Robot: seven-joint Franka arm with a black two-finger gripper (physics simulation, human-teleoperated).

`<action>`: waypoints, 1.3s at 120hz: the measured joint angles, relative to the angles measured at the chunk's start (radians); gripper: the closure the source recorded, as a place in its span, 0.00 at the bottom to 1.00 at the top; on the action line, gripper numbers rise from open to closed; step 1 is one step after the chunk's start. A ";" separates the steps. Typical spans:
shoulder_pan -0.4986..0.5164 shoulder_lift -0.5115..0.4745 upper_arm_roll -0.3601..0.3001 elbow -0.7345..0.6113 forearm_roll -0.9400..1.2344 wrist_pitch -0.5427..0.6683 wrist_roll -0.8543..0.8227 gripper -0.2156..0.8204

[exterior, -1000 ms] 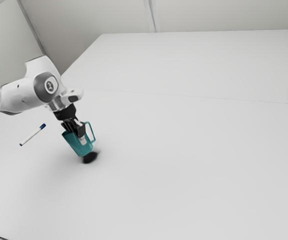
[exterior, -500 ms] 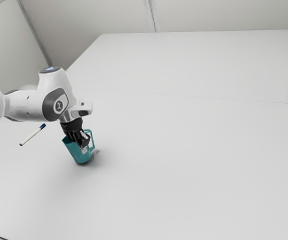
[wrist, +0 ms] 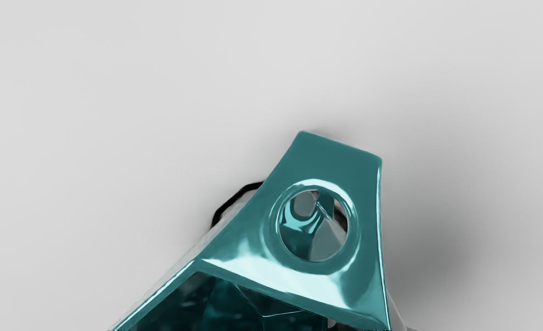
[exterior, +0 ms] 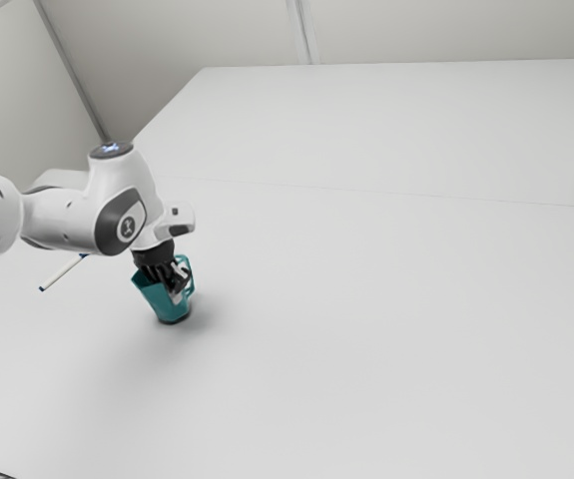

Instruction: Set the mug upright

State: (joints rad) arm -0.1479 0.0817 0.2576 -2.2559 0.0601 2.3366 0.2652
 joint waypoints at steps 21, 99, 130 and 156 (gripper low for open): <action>0.004 0.007 0.000 0.004 0.001 0.008 -0.022 0.84; -0.003 -0.061 0.002 0.157 0.023 -0.087 -0.022 0.24; 0.030 -0.066 -0.030 0.419 0.027 -0.320 -0.026 0.22; 0.157 -0.067 -0.163 0.597 0.024 -0.524 -0.026 0.21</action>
State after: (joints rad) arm 0.0090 0.0150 0.0941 -1.6594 0.0841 1.8131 0.2390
